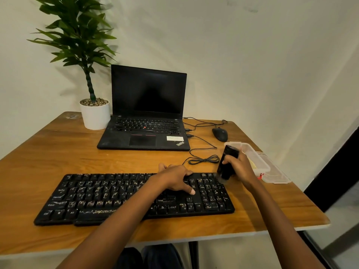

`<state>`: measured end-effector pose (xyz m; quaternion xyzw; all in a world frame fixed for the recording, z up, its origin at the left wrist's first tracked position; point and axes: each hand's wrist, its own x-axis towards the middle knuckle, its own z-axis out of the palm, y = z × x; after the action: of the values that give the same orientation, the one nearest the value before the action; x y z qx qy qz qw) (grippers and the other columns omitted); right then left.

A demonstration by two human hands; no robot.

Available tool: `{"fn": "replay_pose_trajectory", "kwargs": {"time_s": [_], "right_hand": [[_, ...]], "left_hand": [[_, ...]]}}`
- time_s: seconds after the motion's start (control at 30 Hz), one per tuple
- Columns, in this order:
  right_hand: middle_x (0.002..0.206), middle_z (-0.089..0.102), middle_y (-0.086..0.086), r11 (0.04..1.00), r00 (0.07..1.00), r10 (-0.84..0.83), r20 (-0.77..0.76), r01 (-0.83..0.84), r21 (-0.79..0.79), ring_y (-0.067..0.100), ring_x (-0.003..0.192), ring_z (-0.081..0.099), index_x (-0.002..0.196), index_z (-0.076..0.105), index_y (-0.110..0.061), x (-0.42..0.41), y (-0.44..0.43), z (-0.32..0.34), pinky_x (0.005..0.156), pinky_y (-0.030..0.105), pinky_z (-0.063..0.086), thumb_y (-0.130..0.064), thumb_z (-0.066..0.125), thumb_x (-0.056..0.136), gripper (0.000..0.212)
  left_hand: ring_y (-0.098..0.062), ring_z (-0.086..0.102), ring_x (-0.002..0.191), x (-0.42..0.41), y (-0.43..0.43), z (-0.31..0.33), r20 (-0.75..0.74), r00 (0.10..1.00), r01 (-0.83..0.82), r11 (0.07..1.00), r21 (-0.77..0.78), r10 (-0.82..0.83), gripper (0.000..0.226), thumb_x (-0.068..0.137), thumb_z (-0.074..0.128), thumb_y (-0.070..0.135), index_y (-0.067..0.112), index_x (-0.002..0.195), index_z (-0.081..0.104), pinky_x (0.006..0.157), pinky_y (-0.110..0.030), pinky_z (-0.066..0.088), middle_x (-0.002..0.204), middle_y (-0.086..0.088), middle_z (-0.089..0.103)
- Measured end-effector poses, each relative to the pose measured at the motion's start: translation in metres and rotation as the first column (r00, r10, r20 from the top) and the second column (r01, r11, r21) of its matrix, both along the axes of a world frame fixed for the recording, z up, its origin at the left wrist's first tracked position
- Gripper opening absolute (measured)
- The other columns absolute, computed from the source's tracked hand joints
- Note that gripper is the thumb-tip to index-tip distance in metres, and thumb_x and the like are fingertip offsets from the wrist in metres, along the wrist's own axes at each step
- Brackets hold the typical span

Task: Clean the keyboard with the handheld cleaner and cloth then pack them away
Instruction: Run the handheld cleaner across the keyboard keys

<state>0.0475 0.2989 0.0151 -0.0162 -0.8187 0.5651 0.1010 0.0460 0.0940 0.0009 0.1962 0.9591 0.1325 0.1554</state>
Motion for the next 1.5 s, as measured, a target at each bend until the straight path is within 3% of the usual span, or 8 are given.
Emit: {"fn": "replay_pose_trajectory", "kwargs": {"time_s": [0.1, 0.33, 0.53, 0.67, 0.8, 1.1, 1.27, 1.5], "right_hand": [[0.084, 0.055, 0.000, 0.998, 0.997, -0.062, -0.034, 0.061, -0.035, 0.014, 0.080, 0.053, 0.097, 0.049, -0.015, 0.003, 0.001, -0.001, 0.062, 0.024, 0.043, -0.003, 0.056, 0.082, 0.020], [0.084, 0.053, -0.001, 0.993, 0.998, -0.069, 0.000, 0.069, -0.096, 0.012, 0.079, 0.051, 0.089, 0.046, -0.022, 0.011, 0.003, -0.003, 0.066, 0.028, 0.045, -0.002, 0.054, 0.083, 0.022], [0.085, 0.054, 0.000, 0.990, 0.997, -0.079, 0.010, 0.080, -0.120, 0.013, 0.079, 0.052, 0.088, 0.046, -0.023, 0.016, 0.004, -0.004, 0.062, 0.026, 0.045, -0.001, 0.053, 0.083, 0.024], [0.083, 0.054, 0.004, 0.993, 0.998, -0.034, 0.058, 0.040, -0.112, 0.019, 0.077, 0.053, 0.090, 0.047, -0.017, 0.022, 0.007, -0.007, 0.046, 0.016, 0.044, 0.000, 0.051, 0.084, 0.018], [0.092, 0.054, 0.003, 0.991, 0.998, -0.056, 0.013, 0.057, -0.122, 0.014, 0.084, 0.052, 0.105, 0.045, -0.015, 0.029, 0.009, -0.011, 0.062, 0.022, 0.042, -0.004, 0.052, 0.085, 0.024], [0.088, 0.055, 0.004, 0.997, 1.000, -0.007, 0.016, 0.008, -0.074, 0.021, 0.084, 0.054, 0.097, 0.046, -0.019, 0.033, 0.011, -0.014, 0.051, 0.017, 0.044, -0.007, 0.053, 0.087, 0.017], [0.097, 0.055, -0.001, 0.996, 1.000, -0.019, -0.016, 0.018, -0.093, 0.013, 0.090, 0.054, 0.114, 0.042, -0.017, 0.028, 0.008, -0.012, 0.064, 0.021, 0.043, -0.013, 0.057, 0.087, 0.031], [0.090, 0.054, -0.001, 0.997, 0.997, 0.070, 0.009, -0.070, 0.006, 0.015, 0.086, 0.053, 0.103, 0.043, -0.018, 0.023, 0.004, -0.002, 0.060, 0.019, 0.044, -0.008, 0.054, 0.088, 0.020]], "left_hand": [[-0.020, 0.030, 0.131, 0.000, 0.000, 0.000, 0.001, 1.000, 0.001, 1.000, -0.001, -0.001, 0.077, 0.079, 0.061, 0.057, 0.031, 0.145, 0.029, 0.092, -0.035, 0.020, 0.141, 0.003, 0.042], [-0.021, 0.031, 0.131, 0.000, 0.000, 0.000, -0.002, 1.000, 0.002, 1.000, -0.002, -0.002, 0.077, 0.079, 0.061, 0.057, 0.030, 0.145, 0.030, 0.091, -0.036, 0.021, 0.141, 0.003, 0.042], [-0.021, 0.030, 0.132, 0.000, -0.001, -0.001, 0.002, 1.000, -0.002, 1.000, 0.008, 0.002, 0.078, 0.080, 0.061, 0.057, 0.031, 0.145, 0.028, 0.094, -0.036, 0.021, 0.144, 0.003, 0.040], [-0.022, 0.028, 0.133, 0.001, -0.002, -0.002, 0.010, 1.000, 0.002, 1.000, 0.018, -0.002, 0.077, 0.081, 0.060, 0.056, 0.031, 0.146, 0.027, 0.095, -0.036, 0.020, 0.145, 0.002, 0.038], [-0.021, 0.027, 0.134, 0.001, -0.002, -0.002, 0.008, 1.000, 0.005, 1.000, 0.018, -0.005, 0.077, 0.081, 0.060, 0.056, 0.030, 0.146, 0.026, 0.095, -0.036, 0.020, 0.146, 0.003, 0.036], [-0.022, 0.027, 0.134, 0.001, -0.001, -0.003, 0.006, 1.000, 0.006, 1.000, 0.021, -0.006, 0.077, 0.082, 0.059, 0.055, 0.030, 0.146, 0.026, 0.095, -0.036, 0.021, 0.145, 0.004, 0.036], [-0.022, 0.027, 0.134, 0.000, -0.002, -0.003, 0.009, 1.000, 0.010, 1.000, 0.025, -0.010, 0.077, 0.082, 0.059, 0.055, 0.030, 0.146, 0.026, 0.097, -0.037, 0.021, 0.146, 0.003, 0.036], [-0.022, 0.026, 0.135, 0.000, -0.003, -0.005, 0.005, 1.000, 0.015, 0.999, 0.028, -0.015, 0.076, 0.082, 0.058, 0.056, 0.030, 0.146, 0.026, 0.098, -0.038, 0.020, 0.147, 0.005, 0.034]]}}
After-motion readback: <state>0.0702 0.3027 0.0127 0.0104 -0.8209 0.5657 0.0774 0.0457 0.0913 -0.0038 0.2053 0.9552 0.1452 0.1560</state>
